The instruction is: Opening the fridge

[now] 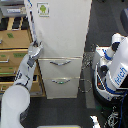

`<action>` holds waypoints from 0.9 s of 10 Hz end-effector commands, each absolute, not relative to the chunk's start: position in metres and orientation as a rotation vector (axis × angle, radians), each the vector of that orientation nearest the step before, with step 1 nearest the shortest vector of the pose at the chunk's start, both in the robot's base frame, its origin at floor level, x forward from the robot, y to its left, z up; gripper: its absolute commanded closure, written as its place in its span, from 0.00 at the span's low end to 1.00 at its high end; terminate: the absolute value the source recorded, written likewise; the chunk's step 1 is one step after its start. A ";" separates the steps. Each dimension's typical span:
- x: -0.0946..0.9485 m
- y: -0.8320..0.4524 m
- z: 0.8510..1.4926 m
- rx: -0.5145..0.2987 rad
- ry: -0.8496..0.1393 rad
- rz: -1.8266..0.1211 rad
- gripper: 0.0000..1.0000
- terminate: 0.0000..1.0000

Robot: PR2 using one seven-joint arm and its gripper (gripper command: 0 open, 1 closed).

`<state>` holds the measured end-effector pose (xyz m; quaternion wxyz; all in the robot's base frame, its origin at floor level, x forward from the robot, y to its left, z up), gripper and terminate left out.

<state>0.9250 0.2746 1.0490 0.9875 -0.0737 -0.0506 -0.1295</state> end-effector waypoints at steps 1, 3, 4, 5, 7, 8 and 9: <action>0.931 0.248 1.020 -0.154 -0.067 -0.309 1.00 0.00; 0.931 0.250 1.015 -0.149 -0.057 -0.313 1.00 0.00; 0.929 0.250 1.016 -0.149 -0.059 -0.318 1.00 0.00; 0.926 0.254 1.019 -0.155 -0.063 -0.319 1.00 0.00; 0.921 0.260 1.022 -0.157 -0.071 -0.313 1.00 0.00; 0.914 0.260 1.026 -0.165 -0.080 -0.321 1.00 0.00; 0.909 0.261 1.031 -0.165 -0.088 -0.328 1.00 0.00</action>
